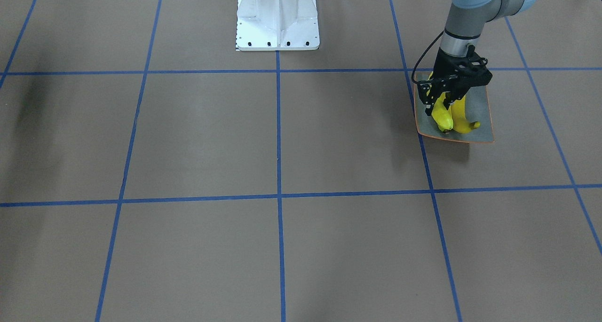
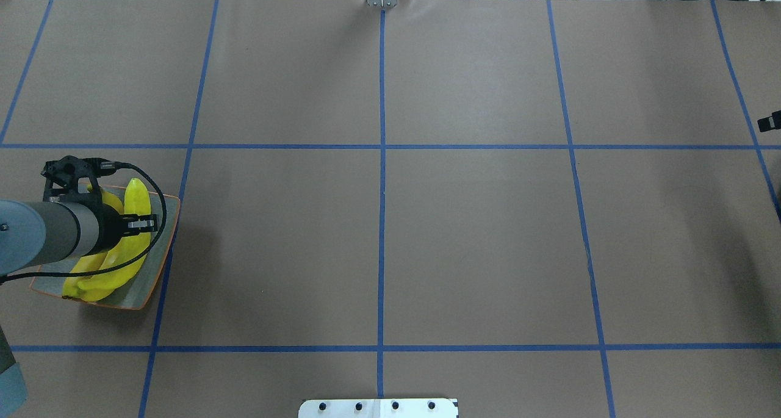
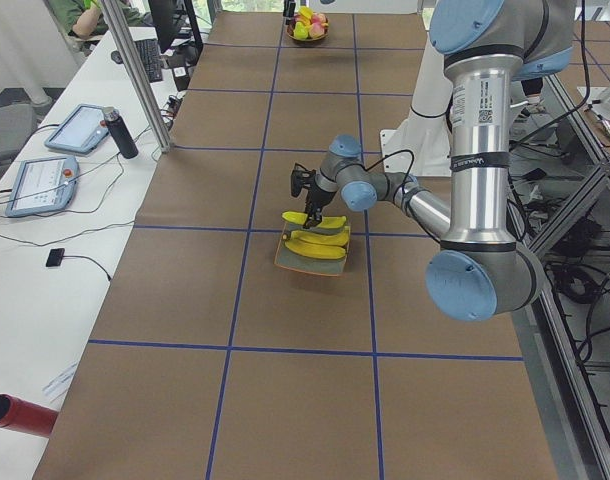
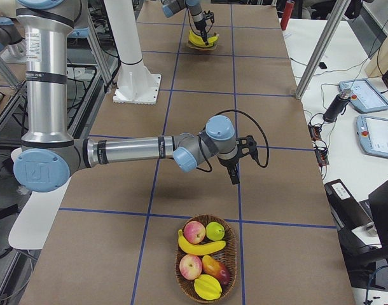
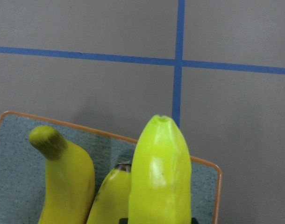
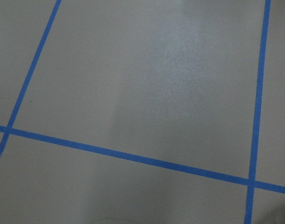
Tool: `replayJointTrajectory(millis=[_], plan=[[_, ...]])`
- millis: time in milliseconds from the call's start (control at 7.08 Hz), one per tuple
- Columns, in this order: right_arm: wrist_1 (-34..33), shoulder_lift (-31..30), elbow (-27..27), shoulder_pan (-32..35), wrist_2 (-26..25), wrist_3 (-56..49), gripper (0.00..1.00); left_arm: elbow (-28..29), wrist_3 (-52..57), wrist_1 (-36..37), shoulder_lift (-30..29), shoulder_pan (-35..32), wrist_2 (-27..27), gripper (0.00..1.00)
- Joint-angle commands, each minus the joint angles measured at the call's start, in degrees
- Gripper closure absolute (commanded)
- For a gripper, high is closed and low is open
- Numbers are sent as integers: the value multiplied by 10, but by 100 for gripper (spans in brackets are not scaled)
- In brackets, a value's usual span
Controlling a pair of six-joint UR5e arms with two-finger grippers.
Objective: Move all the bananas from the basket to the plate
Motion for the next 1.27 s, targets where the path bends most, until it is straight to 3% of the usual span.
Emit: replayJointTrajectory(millis=[0, 141, 283, 706, 1130], plan=[[0, -1, 0, 0, 0, 1, 0, 2, 1, 0, -1, 1, 0, 100], [0, -1, 0, 0, 0, 1, 0, 3, 6, -2, -3, 1, -1, 54], [0, -2, 0, 1, 0, 1, 1, 3, 6, -3, -3, 6, 0, 1], [0, -2, -2, 1, 0, 1, 1, -6, 8, -4, -7, 5, -1, 0], [-27, -14, -5, 15, 1, -41, 0, -43, 35, 10, -20, -9, -41, 0]])
